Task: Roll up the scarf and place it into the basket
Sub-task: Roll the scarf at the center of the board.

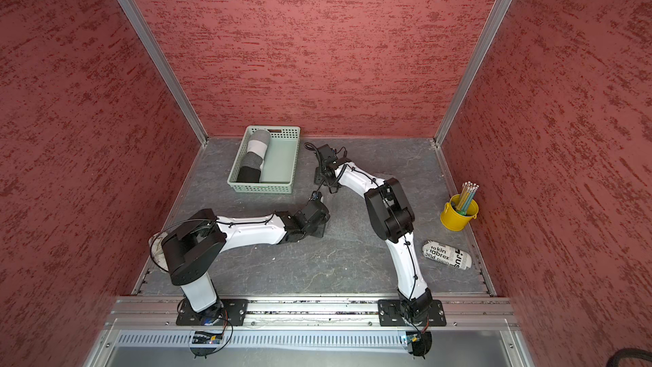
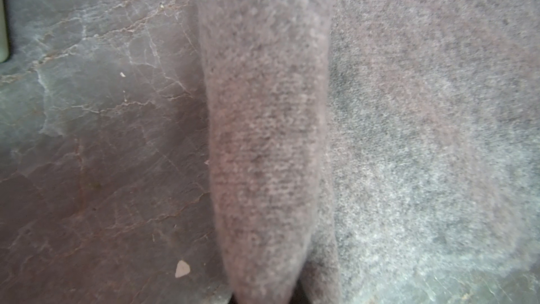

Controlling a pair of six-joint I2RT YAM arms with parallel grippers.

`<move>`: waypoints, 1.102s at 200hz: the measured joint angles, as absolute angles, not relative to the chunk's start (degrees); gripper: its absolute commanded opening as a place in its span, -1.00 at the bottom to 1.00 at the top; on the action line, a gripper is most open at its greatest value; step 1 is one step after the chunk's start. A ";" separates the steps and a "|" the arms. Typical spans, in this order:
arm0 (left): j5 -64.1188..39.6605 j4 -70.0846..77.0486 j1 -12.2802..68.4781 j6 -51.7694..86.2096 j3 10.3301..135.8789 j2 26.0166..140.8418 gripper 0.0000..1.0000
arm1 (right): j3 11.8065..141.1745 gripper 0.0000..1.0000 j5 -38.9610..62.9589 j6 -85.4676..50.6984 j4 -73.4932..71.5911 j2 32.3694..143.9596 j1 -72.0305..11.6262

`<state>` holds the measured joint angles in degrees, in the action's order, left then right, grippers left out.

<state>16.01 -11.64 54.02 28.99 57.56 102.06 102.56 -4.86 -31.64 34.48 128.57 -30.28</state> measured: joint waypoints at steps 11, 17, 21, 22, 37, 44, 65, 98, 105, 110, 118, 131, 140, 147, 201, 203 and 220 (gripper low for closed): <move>15.99 -12.05 54.02 29.06 57.67 102.04 -1.00 | 104.40 -0.19 -5.74 -30.52 35.81 130.43 -30.28; 16.01 -12.32 54.02 29.10 57.67 102.02 -1.00 | 104.90 -0.37 -6.02 -30.48 36.23 131.07 -30.28; 16.01 -12.56 54.02 29.10 57.67 102.02 -1.00 | 105.16 -0.51 -6.26 -30.50 36.49 131.39 -30.28; 16.01 -12.64 54.02 29.10 57.67 102.00 -1.00 | 105.25 -0.54 -6.24 -30.35 36.53 131.46 -30.28; 16.16 -13.96 54.02 29.30 57.67 101.67 -1.00 | 105.49 -0.83 -6.26 -29.54 36.82 131.59 -30.28; 16.36 -14.83 54.02 29.45 57.67 101.21 -1.00 | 105.43 -0.86 -5.72 -29.45 36.51 131.28 -30.28; 17.30 -18.22 54.08 29.76 57.67 99.00 -1.00 | 101.30 -0.88 -1.91 -29.76 32.12 128.46 -30.15; 18.94 -23.68 54.81 29.76 59.07 96.84 -1.00 | 89.17 -0.94 9.08 -33.10 19.05 120.14 -28.12; 19.31 -24.10 54.96 29.76 59.51 96.79 -1.00 | 88.33 -0.95 10.26 -33.65 17.47 119.37 -27.51; 19.51 -24.64 55.07 29.76 60.01 96.86 -1.00 | 87.15 -0.96 12.12 -34.98 14.90 118.89 -26.74; 19.88 -26.11 55.24 29.76 61.60 97.49 -1.00 | 82.32 -0.97 16.56 -36.93 6.61 117.30 -25.47; 20.01 -27.59 55.70 29.71 64.77 99.20 -0.91 | 76.12 -1.00 21.04 -40.18 -1.23 115.70 -23.11; 20.03 -28.53 56.31 29.71 67.24 100.71 -0.72 | 72.64 -1.00 23.46 -41.93 -6.46 115.61 -21.39; 19.97 -28.91 56.90 29.56 68.86 101.95 -0.59 | 70.28 -1.00 24.97 -43.27 -9.52 115.68 -20.29; 16.19 -28.77 61.10 26.44 75.37 107.00 -0.32 | 61.43 -1.00 29.80 -46.89 -22.02 115.72 -16.32; 15.99 -28.73 61.12 26.37 75.59 107.22 -0.32 | 61.34 -1.00 29.82 -46.89 -22.17 115.72 -16.27; 14.61 -28.42 61.19 25.76 77.38 108.75 -0.32 | 60.93 -0.96 29.85 -46.50 -23.11 115.72 -16.21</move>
